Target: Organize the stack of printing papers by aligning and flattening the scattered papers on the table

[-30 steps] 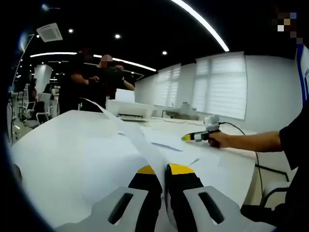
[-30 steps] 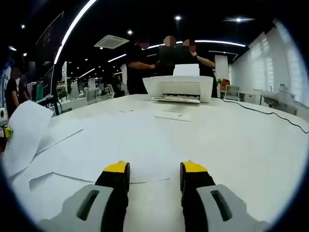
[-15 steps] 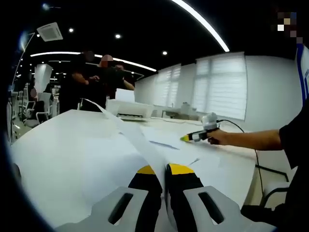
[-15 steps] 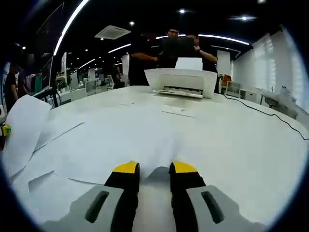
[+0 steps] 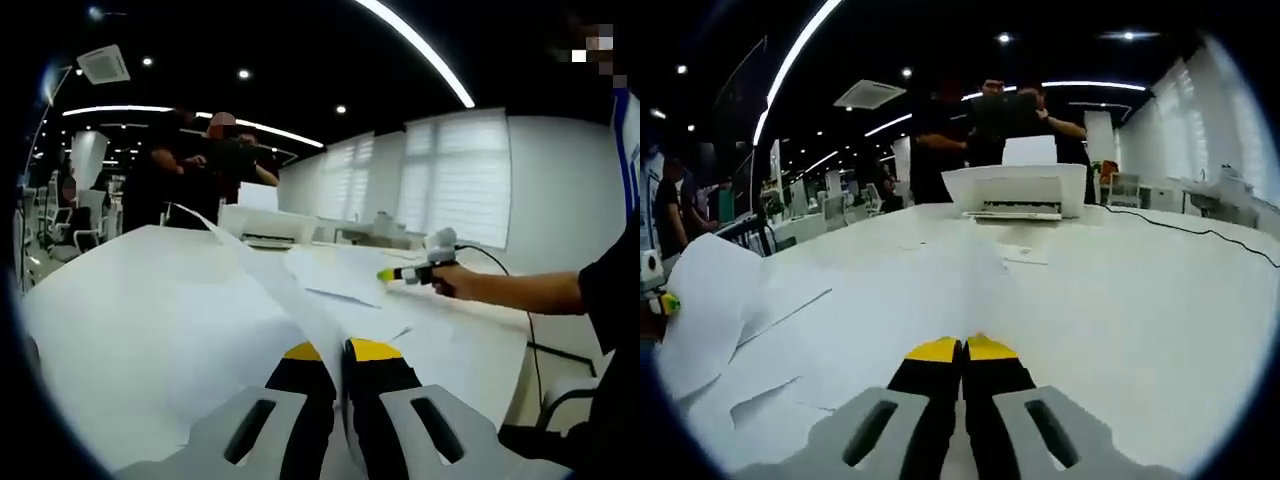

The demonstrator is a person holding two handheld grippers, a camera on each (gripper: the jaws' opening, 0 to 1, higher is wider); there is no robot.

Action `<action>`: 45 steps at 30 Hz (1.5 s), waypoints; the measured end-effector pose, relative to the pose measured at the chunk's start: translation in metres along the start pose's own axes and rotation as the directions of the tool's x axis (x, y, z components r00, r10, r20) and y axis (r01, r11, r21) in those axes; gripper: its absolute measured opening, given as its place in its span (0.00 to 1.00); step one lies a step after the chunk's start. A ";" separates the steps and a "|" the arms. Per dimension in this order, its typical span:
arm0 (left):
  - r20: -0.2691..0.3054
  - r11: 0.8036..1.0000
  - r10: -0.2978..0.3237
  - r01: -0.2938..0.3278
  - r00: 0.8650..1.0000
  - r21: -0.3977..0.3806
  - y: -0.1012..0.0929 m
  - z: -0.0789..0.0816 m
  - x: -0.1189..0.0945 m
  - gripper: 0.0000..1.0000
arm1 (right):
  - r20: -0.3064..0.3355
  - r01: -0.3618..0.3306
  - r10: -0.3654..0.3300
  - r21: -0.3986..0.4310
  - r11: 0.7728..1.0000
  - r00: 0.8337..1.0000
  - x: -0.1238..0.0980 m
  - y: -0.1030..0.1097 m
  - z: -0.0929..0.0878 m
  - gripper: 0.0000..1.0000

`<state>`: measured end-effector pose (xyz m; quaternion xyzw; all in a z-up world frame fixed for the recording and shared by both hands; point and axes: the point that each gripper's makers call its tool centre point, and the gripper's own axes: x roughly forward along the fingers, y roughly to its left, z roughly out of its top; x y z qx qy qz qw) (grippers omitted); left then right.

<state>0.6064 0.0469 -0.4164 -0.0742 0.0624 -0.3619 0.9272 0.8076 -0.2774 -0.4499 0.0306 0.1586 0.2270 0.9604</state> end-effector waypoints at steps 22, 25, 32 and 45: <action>-0.008 0.999 0.010 -0.010 1.000 -0.039 -0.001 -0.008 0.004 0.08 | 0.151 -0.122 0.145 -0.152 0.981 0.978 -0.044 0.085 0.084 0.00; -0.008 0.999 0.011 -0.011 1.000 -0.041 -0.001 -0.008 0.004 0.08 | 0.159 -0.119 0.151 -0.196 0.973 0.976 -0.046 0.091 0.093 0.00; -0.007 0.999 0.009 -0.009 1.000 -0.048 -0.003 -0.008 0.004 0.08 | 0.152 -0.100 0.169 -0.381 0.919 0.974 -0.062 0.126 0.100 0.00; -0.008 0.995 -0.010 0.009 1.000 -0.099 -0.006 -0.010 0.003 0.08 | 0.067 -0.137 0.215 -0.585 0.799 0.974 -0.072 0.190 0.059 0.00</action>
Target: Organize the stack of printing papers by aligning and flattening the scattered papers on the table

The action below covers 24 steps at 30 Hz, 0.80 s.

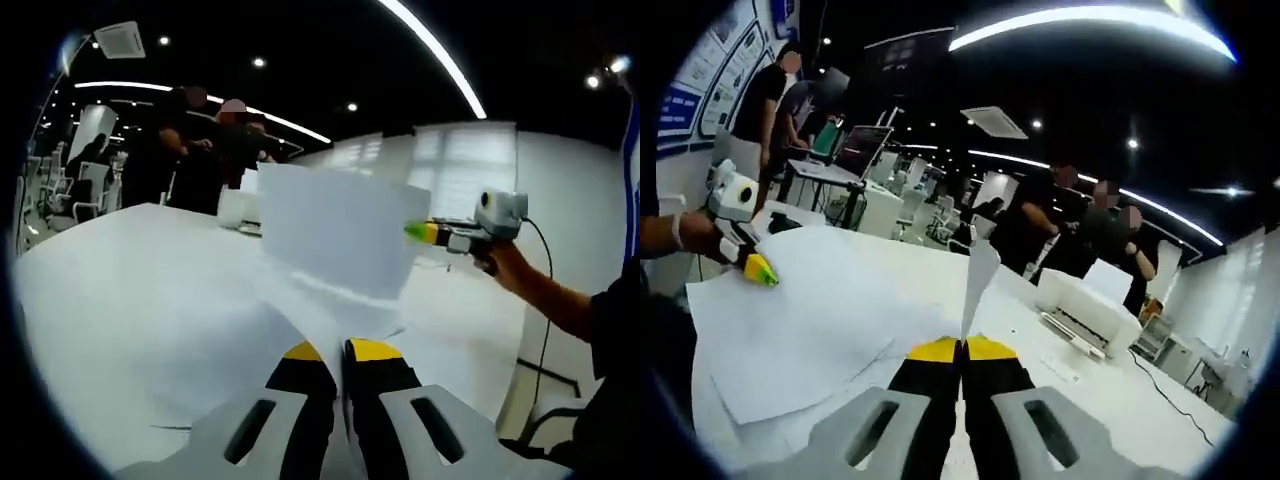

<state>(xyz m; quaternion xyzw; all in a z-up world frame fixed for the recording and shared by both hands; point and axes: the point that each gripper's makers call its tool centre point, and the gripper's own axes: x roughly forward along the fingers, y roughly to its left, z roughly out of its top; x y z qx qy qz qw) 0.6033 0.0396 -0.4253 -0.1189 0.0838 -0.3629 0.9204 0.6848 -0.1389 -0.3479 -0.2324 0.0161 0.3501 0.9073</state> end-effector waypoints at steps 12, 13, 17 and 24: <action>-0.001 0.997 -0.027 0.027 1.000 -0.066 0.000 -0.002 -0.002 0.08 | -0.049 -0.120 0.116 -0.093 0.988 0.992 0.003 0.094 -0.028 0.00; -0.002 0.997 -0.028 0.028 1.000 -0.067 0.000 -0.002 -0.002 0.08 | -0.054 -0.127 0.122 -0.109 0.986 0.991 0.003 0.099 -0.029 0.00; 0.000 0.996 -0.036 0.036 0.999 -0.084 -0.001 -0.002 -0.003 0.08 | -0.064 -0.141 0.132 -0.168 0.976 0.989 0.000 0.118 -0.033 0.00; 0.009 0.992 -0.052 0.053 0.999 -0.118 -0.002 0.000 -0.005 0.08 | -0.081 -0.132 0.113 -0.303 0.944 0.990 -0.007 0.132 -0.036 0.00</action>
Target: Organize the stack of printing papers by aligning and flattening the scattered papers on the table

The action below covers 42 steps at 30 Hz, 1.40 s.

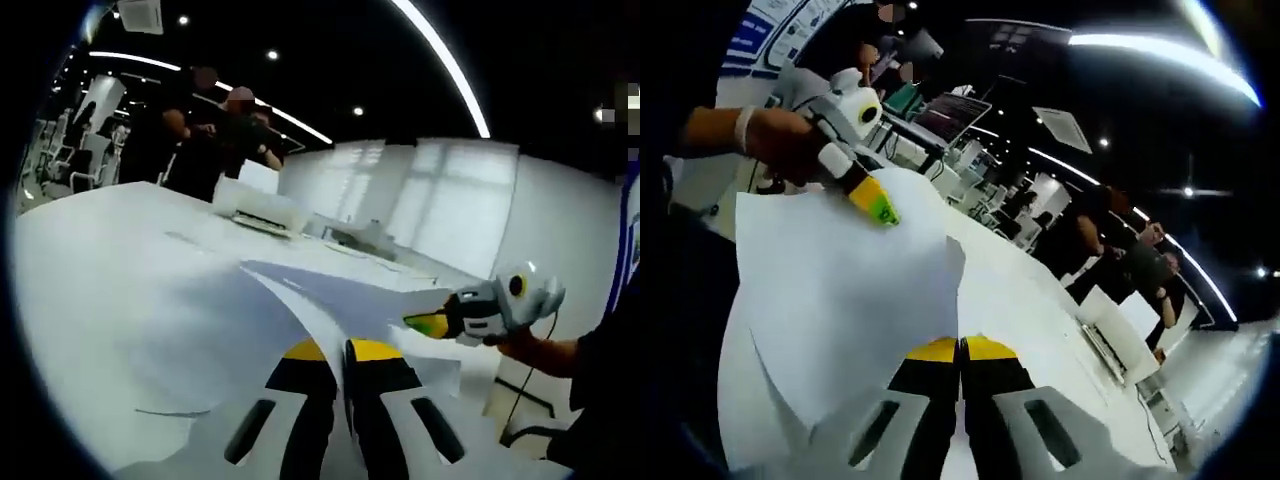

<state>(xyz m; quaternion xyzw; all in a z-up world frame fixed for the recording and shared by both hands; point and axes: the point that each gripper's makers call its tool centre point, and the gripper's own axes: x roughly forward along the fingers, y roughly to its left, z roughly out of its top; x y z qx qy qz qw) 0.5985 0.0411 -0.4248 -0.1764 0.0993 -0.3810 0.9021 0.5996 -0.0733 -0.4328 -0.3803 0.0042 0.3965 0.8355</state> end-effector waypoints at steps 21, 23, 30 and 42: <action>0.043 0.964 -0.122 0.129 0.992 -0.231 -0.016 0.006 0.002 0.16 | -0.017 0.037 -0.044 -0.280 0.959 0.999 -0.018 0.024 0.002 0.00; 0.043 0.962 -0.125 0.131 0.991 -0.240 -0.016 0.006 0.002 0.17 | -0.018 0.038 -0.045 -0.293 0.955 0.999 -0.019 0.025 0.003 0.00; 0.048 0.954 -0.124 0.133 0.991 -0.267 -0.015 0.006 0.004 0.19 | -0.012 0.031 -0.038 -0.367 0.930 0.999 -0.024 0.041 0.012 0.00; 0.050 0.951 -0.119 0.128 0.992 -0.280 -0.014 0.005 0.002 0.19 | 0.004 0.008 -0.007 -0.408 0.913 1.000 -0.025 0.059 0.024 0.00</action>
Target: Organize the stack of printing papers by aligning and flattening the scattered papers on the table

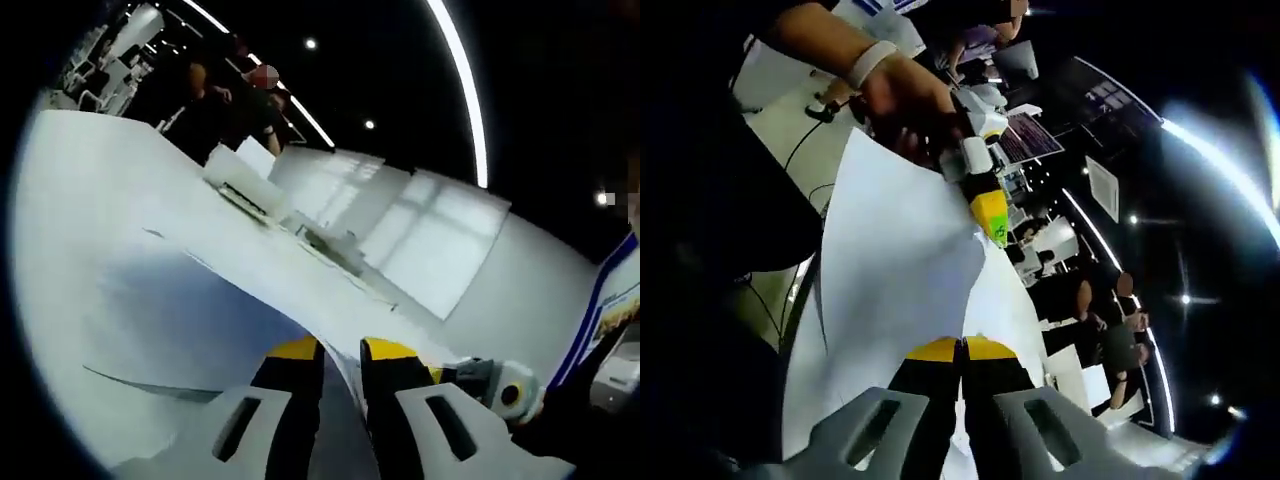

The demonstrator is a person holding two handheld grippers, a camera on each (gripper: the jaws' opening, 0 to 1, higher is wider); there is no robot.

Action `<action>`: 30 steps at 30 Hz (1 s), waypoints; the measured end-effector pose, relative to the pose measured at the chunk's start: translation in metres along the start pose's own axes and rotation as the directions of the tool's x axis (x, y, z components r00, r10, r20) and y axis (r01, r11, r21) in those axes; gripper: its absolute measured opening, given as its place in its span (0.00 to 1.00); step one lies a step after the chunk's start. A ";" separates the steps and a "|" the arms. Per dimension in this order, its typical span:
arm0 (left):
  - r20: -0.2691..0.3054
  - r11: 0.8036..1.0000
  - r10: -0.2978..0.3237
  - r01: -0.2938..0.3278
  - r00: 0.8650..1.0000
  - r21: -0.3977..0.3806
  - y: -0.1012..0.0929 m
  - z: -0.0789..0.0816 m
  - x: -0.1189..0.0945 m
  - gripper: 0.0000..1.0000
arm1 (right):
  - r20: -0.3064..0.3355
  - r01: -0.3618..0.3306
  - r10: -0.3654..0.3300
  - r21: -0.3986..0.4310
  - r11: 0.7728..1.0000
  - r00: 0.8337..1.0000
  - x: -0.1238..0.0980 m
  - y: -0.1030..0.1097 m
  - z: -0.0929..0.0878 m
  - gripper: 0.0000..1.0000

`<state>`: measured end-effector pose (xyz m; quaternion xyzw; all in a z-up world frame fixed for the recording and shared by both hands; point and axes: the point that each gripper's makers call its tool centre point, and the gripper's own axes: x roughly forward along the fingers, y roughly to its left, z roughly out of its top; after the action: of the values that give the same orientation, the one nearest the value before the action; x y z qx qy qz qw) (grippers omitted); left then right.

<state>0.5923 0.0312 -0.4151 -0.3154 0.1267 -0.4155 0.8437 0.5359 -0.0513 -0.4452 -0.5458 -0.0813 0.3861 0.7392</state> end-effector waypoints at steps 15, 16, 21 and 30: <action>0.008 1.000 -0.002 0.002 1.000 -0.012 -0.002 0.003 -0.003 0.20 | 0.010 -0.040 0.041 -0.106 0.994 0.999 -0.001 0.021 0.014 0.00; 0.009 1.000 -0.002 0.002 1.000 -0.014 -0.002 0.003 -0.003 0.20 | 0.014 -0.043 0.045 -0.110 0.993 0.999 0.000 0.023 0.015 0.00; 0.007 1.000 -0.007 0.007 1.000 -0.017 -0.005 0.005 -0.005 0.24 | 0.005 -0.055 0.056 -0.131 0.990 0.998 0.002 0.028 0.011 0.00; -0.001 1.000 -0.006 0.005 1.000 -0.026 -0.005 0.002 -0.002 0.24 | 0.037 -0.065 0.073 -0.186 0.980 0.997 0.004 0.037 0.030 0.00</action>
<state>0.5893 0.0311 -0.4102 -0.3266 0.1317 -0.4163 0.8383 0.5044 -0.0227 -0.4664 -0.6062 -0.1138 0.4140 0.6695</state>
